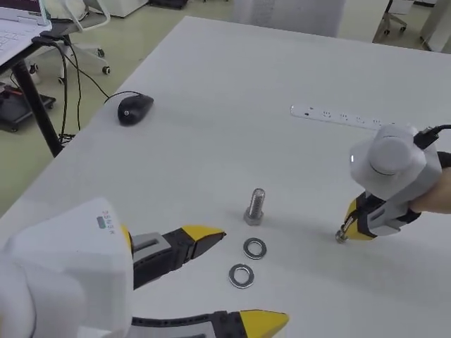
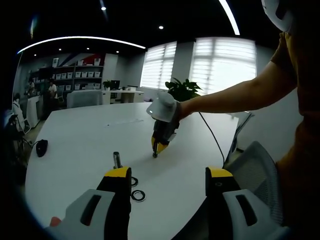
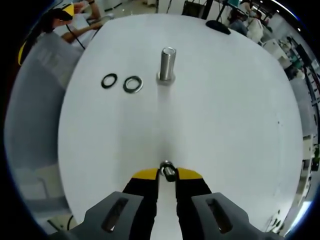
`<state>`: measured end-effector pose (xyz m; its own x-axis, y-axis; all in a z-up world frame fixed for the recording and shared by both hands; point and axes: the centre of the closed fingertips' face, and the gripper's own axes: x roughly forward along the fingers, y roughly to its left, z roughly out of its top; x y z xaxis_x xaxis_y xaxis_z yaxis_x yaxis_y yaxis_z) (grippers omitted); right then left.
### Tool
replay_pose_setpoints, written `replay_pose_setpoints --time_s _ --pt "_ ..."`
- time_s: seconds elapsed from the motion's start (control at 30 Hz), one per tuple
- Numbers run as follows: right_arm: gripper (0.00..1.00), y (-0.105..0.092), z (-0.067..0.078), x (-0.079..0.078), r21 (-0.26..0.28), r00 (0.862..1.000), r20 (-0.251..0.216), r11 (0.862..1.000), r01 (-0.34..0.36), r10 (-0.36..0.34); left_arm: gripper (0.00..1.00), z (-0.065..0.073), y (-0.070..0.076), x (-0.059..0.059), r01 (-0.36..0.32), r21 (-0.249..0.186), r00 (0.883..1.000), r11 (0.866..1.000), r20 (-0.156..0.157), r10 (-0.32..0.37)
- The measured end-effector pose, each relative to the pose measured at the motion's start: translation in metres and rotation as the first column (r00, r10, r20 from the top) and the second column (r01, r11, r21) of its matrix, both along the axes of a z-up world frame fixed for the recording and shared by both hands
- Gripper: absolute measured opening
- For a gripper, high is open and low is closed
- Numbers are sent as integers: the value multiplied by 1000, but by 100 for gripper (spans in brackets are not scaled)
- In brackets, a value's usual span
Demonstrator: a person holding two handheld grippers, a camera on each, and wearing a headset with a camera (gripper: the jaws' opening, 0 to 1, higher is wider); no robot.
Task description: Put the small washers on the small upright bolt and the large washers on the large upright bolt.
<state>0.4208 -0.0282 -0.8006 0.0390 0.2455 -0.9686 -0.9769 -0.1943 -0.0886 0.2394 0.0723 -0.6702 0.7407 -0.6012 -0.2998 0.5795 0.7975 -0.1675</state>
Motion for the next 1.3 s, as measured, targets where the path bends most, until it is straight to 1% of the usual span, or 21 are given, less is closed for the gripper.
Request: replay_pose_setpoints --time_s 0.13,0.53,0.77,0.97,1.2,1.3 --pt "13 0 -3 0 0 1000 -2 1000 -2 2 59 -2 0 0 4 3 1000 1000 -6 -4" --pt "13 0 -9 -1 6 1000 -6 1000 -13 13 59 -3 0 2 2 -2 1000 1000 -10 -2" --pt "14 0 -7 0 17 1000 -1 1000 -15 15 59 -3 1 2 -2 -3 1000 1000 -9 2" --pt "14 -4 3 2 36 1000 12 999 0 -1 59 -3 1 2 -1 0 1000 1000 -6 1" --pt "14 -16 10 -1 32 999 21 999 24 -24 59 1 -1 1 6 4 1000 1000 5 -6" --pt "14 -20 12 -5 35 999 21 999 34 -35 59 3 -4 -1 17 10 1000 1000 10 -17"
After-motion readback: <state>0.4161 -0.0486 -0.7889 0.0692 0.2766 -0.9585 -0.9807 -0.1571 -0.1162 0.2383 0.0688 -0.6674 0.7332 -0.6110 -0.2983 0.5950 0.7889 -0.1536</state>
